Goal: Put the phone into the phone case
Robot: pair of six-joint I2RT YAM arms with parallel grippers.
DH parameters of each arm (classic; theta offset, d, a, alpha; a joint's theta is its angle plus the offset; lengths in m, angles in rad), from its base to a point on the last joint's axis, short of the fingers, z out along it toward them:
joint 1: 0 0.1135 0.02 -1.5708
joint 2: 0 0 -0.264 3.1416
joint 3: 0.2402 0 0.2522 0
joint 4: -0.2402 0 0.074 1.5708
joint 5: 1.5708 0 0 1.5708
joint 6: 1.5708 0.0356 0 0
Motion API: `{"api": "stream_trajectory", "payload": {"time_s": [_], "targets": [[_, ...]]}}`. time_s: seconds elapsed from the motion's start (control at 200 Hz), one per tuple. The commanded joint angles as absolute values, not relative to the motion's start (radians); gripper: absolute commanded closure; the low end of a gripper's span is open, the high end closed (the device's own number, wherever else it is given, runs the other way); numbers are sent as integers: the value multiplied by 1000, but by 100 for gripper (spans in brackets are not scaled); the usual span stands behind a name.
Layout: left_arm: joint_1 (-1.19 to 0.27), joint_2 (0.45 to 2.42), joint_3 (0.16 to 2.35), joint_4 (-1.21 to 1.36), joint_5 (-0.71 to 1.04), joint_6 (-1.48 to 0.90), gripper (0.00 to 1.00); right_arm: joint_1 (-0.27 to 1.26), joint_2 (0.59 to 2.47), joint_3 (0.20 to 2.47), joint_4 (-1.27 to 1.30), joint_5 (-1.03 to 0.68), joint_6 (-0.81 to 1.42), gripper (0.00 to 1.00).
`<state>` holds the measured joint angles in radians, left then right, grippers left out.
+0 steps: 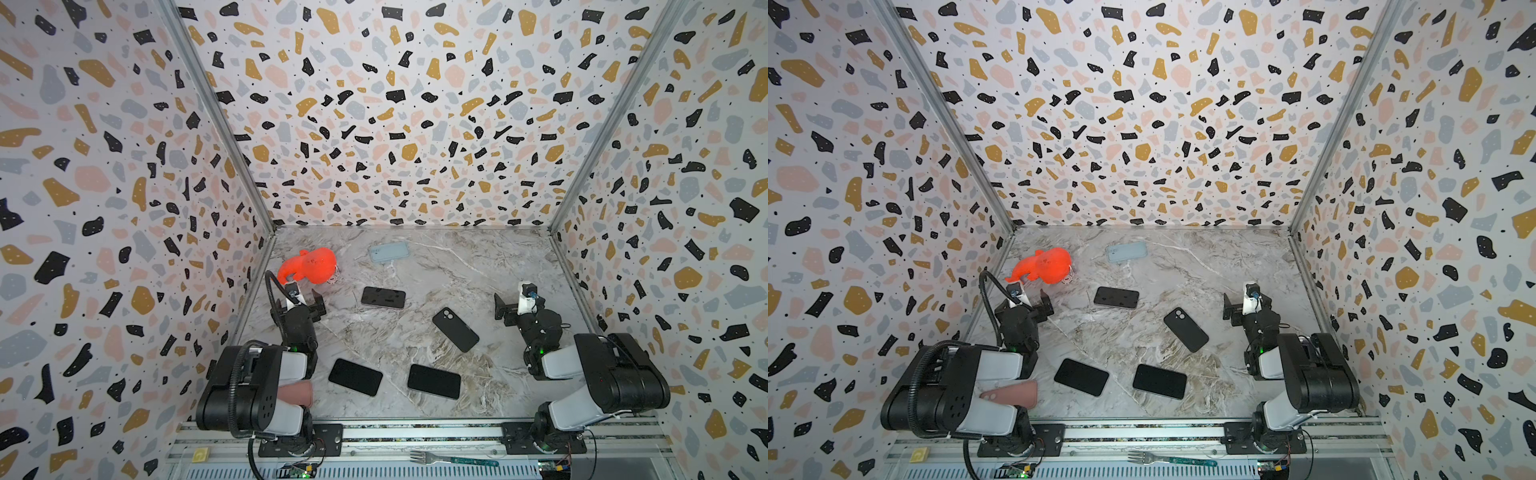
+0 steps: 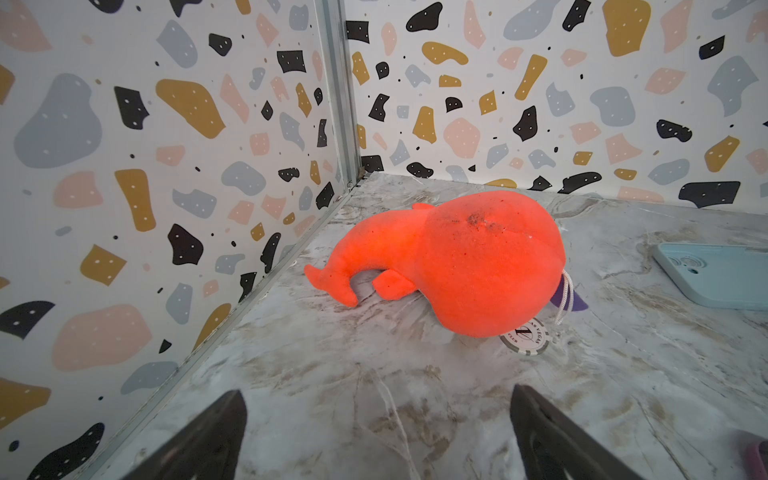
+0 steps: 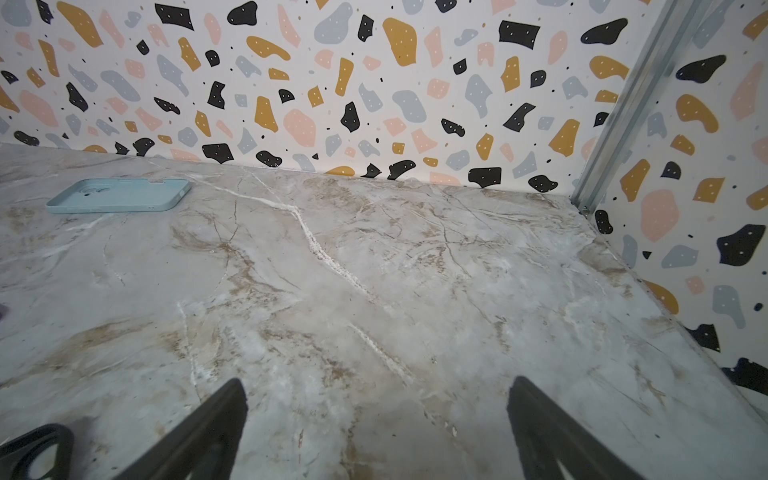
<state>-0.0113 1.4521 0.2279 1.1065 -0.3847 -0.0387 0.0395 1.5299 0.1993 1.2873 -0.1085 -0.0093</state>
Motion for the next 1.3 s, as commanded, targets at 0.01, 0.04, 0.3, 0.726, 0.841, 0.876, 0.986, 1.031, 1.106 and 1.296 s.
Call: {"api": "stream_trajectory", "payload": {"time_s": [0.01,0.04,0.3,0.726,0.841,0.876,0.986,1.031,1.106,1.296], "targets": [[-6,1442,249,1134,-403,-40,0,37,1516,204,1296,-110,-17,1],[-7,1442,248,1135,-403,-40,0,37,1515,203,1296,-111,-16,1],[-8,1430,244,1136,-393,-38,0,38,1514,198,1302,-109,-18,1],[-48,1255,356,792,-582,-129,0,108,1356,193,1181,44,-45,1],[-102,1216,436,647,-614,-199,0,189,1270,298,891,187,-38,1],[-122,1215,471,590,-616,-229,0,217,1248,349,791,235,-7,1],[-197,1242,592,385,-628,-352,0,289,1200,445,570,258,44,1],[-239,1262,635,307,-654,-401,0,325,1183,465,513,271,41,1],[-308,1296,691,205,-656,-467,0,384,1172,506,407,318,73,1],[-480,1369,805,42,-555,-547,0,450,1178,569,103,206,281,1]]}}
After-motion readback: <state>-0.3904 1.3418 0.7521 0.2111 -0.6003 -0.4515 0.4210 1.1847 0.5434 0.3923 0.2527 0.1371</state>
